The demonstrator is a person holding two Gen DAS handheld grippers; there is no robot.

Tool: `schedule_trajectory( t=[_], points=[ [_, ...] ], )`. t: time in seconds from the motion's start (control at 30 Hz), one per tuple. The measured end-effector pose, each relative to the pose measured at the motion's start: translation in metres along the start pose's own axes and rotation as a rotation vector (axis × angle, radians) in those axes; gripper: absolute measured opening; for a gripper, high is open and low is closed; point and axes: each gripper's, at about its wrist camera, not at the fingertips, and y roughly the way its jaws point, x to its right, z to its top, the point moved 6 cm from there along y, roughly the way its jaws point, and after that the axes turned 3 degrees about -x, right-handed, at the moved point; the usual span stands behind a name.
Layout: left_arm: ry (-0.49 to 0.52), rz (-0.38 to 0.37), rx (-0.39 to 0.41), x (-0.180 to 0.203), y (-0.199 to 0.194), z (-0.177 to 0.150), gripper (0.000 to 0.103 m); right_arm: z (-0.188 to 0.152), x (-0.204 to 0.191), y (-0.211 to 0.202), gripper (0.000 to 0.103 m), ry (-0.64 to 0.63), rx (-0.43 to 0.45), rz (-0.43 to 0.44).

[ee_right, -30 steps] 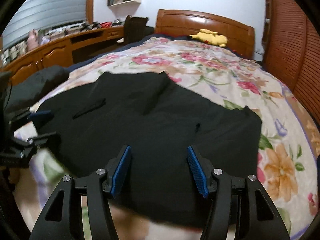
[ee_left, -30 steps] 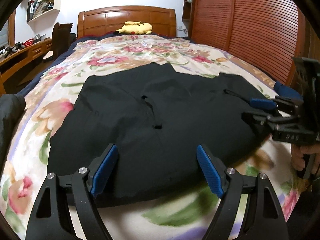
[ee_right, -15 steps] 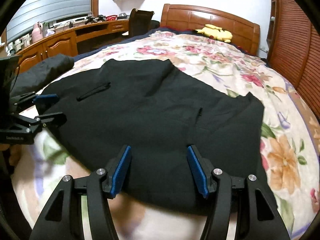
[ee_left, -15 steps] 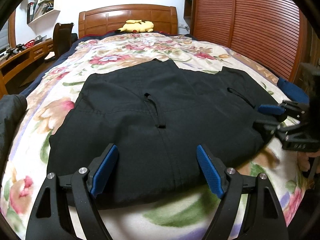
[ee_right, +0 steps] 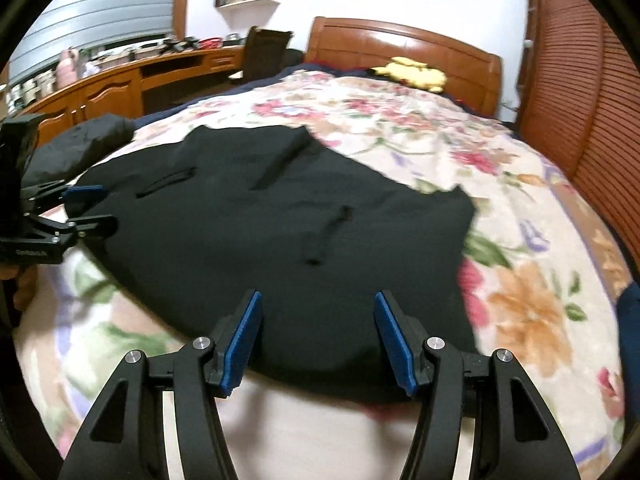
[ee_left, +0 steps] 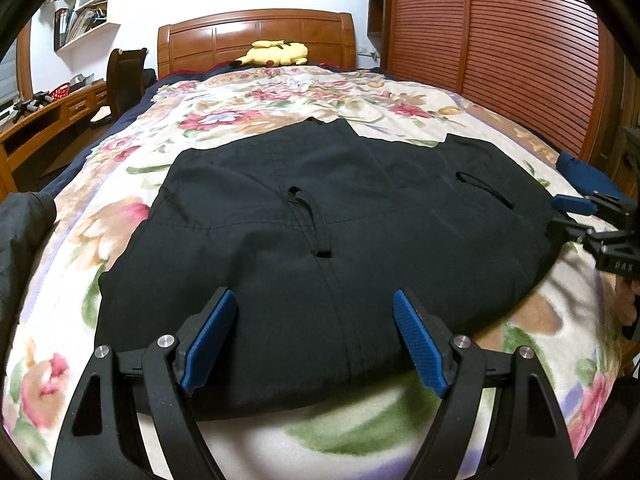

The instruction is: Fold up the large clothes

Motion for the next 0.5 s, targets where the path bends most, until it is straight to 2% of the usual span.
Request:
schedule_trajectory(
  t=[0.27, 0.5],
  points=[
    [0.003, 0.004, 0.001, 0.001, 0.0, 0.001, 0.082, -0.02, 0.034, -0.006, 0.06, 0.098, -0.017, -0.099],
    [0.007, 0.011, 0.003, 0.001, 0.0, 0.002, 0.082, -0.026, 0.036, -0.009, 0.06, 0.125, -0.036, -0.093]
  ],
)
